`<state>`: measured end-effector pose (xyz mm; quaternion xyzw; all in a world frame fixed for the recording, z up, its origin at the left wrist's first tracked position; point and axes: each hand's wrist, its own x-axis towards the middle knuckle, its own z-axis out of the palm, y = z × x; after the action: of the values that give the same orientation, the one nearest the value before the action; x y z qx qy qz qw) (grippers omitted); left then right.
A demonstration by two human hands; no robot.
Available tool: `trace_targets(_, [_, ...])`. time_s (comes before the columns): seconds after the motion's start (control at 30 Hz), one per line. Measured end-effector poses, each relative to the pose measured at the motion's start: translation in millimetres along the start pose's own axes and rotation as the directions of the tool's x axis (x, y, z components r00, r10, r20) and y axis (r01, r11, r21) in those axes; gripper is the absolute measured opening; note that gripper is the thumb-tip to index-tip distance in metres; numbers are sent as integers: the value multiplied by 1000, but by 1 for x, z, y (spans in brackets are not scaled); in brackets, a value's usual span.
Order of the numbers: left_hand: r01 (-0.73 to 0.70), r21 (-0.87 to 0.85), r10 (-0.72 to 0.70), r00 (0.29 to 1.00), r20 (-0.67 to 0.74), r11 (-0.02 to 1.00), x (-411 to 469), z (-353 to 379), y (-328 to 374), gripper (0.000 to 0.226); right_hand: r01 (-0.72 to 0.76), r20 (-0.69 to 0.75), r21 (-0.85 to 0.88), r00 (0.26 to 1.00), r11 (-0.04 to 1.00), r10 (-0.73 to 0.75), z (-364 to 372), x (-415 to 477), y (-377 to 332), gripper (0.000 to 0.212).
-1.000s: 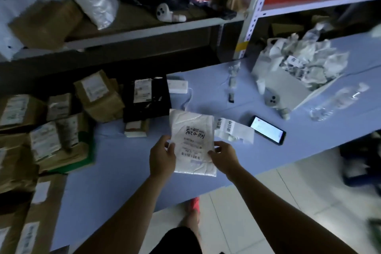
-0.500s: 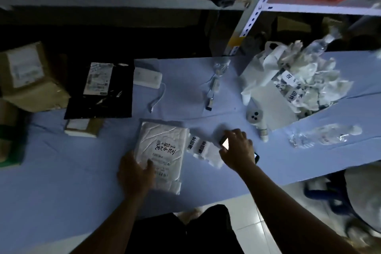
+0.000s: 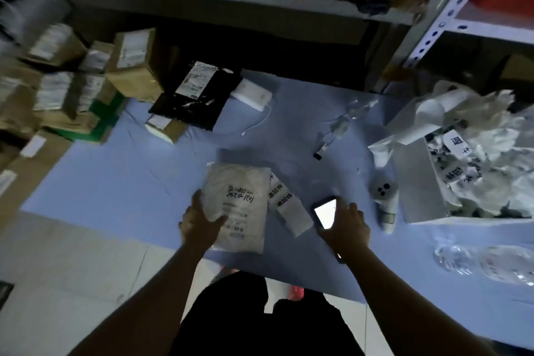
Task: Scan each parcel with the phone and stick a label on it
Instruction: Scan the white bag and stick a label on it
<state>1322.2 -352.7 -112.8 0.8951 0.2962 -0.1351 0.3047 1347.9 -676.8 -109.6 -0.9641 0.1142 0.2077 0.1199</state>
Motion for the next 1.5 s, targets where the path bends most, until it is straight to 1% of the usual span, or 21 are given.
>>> trace_targets(0.1, [-26, -139, 22, 999, -34, 990, -17, -5, 2, 98, 22, 3, 39, 1000, 999, -22, -3, -1, 7, 84])
trace_targets(0.2, [-63, -243, 52, 997, -53, 968, -31, -13, 5, 88, 8, -11, 112, 1000, 994, -7, -10, 1, 9, 85])
trace_targets(0.23, [-85, -264, 72, 996, -59, 961, -34, -15, 5, 84, 5, -36, 141, 999, 990, 0, -13, 0, 7, 84])
trace_targets(0.3, [-112, -252, 95, 992, -78, 961, -39, -18, 2, 73, 16, -100, 215, 995, 977, 6, -20, -2, -2, 83])
trace_targets(0.4, [-108, -300, 82, 992, -98, 948, -40, -19, -7, 65, 90, -175, 287, 984, 954, -40, -30, -7, -23, 84])
trace_targets(0.47, [-109, -319, 80, 992, -102, 941, -41, -20, -14, 67, 184, -185, 292, 974, 939, -134, -35, -12, -44, 81])
trace_targets(0.5, [-114, -316, 89, 992, -94, 942, -42, -21, -17, 70, 233, -177, 278, 966, 932, -189, -36, -15, -54, 82])
trace_targets(0.57, [-137, -320, 122, 990, -67, 938, -41, -24, -24, 78, 334, -151, 197, 939, 922, -308, -35, -22, -75, 87])
trace_targets(0.63, [-160, -340, 160, 987, -29, 927, -38, -28, -32, 85, 386, -98, 121, 921, 914, -376, -30, -29, -89, 94])
trace_targets(0.77, [-183, -355, 202, 979, 17, 917, -29, -39, -43, 94, 431, 69, -1, 900, 902, -430, -21, -44, -98, 103])
trace_targets(0.83, [-219, -327, 234, 972, 7, 919, -26, -42, -47, 93, 439, 112, -60, 895, 896, -431, -16, -50, -95, 106])
trace_targets(0.97, [-302, -255, 297, 953, -58, 918, -23, -45, -52, 87, 425, 98, -153, 905, 892, -414, -10, -59, -95, 108])
trace_targets(1.07, [-306, -240, 292, 952, -92, 921, -24, -47, -54, 82, 447, 92, -209, 895, 870, -437, -11, -62, -101, 105])
trace_targets(1.2, [-289, -277, 258, 956, -142, 917, -24, -52, -52, 75, 492, 102, -212, 871, 845, -481, -20, -62, -105, 105])
trace_targets(1.3, [-304, -268, 268, 950, -163, 914, -24, -54, -51, 73, 527, 120, -280, 848, 802, -516, -25, -61, -104, 102])
trace_targets(1.43, [-312, -278, 276, 947, -162, 909, -23, -53, -53, 77, 530, 115, -238, 848, 814, -518, -29, -58, -103, 103])
trace_targets(1.5, [-303, -280, 268, 951, -156, 911, -22, -52, -54, 78, 534, 121, -251, 845, 808, -521, -30, -57, -101, 104])
